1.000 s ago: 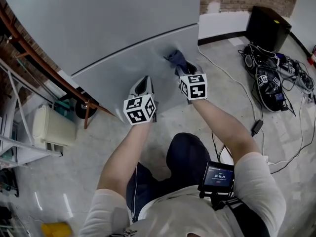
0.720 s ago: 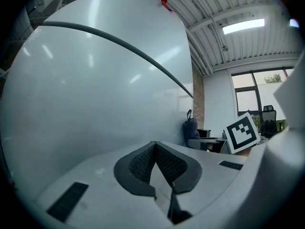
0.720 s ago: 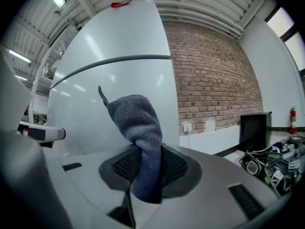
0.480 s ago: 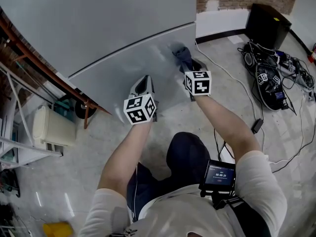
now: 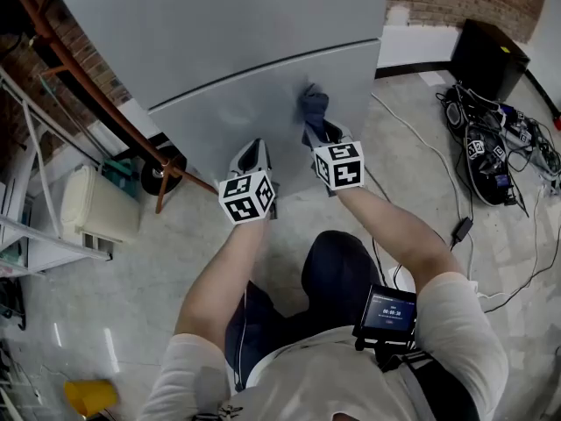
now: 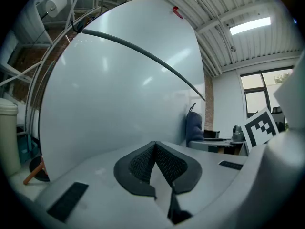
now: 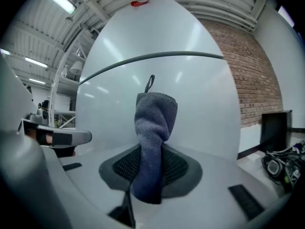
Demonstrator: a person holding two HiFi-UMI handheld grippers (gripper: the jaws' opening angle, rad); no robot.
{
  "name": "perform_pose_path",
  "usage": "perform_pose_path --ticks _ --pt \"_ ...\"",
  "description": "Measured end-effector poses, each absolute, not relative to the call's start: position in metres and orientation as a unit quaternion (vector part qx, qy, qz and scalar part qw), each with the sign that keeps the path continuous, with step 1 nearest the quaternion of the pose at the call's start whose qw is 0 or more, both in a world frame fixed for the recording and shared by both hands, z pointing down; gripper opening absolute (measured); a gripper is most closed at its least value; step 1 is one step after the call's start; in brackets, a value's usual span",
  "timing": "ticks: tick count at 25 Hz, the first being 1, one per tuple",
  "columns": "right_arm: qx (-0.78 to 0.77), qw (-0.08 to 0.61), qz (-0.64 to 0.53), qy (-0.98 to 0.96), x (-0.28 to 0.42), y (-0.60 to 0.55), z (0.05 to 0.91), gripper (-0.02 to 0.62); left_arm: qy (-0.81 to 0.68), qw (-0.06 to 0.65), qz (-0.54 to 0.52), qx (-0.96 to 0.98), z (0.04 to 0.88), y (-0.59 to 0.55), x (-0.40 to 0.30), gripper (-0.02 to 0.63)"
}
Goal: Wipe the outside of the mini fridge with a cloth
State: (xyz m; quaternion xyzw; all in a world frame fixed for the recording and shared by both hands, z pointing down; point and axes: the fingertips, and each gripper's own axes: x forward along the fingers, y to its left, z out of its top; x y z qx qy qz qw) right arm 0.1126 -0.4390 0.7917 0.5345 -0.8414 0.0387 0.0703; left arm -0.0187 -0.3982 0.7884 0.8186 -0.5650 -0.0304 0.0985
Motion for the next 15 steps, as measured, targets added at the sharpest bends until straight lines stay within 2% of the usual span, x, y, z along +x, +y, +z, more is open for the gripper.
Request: perform_pose_path --ticks 8,15 --pt "0.43 0.114 -0.004 -0.896 -0.029 -0.392 0.824 0.11 -0.609 0.109 -0.032 0.785 0.817 -0.371 -0.11 0.003" --pt "0.371 0.144 0.01 -0.917 -0.13 -0.369 0.87 0.11 -0.658 0.126 -0.032 0.742 0.851 -0.342 -0.198 0.003"
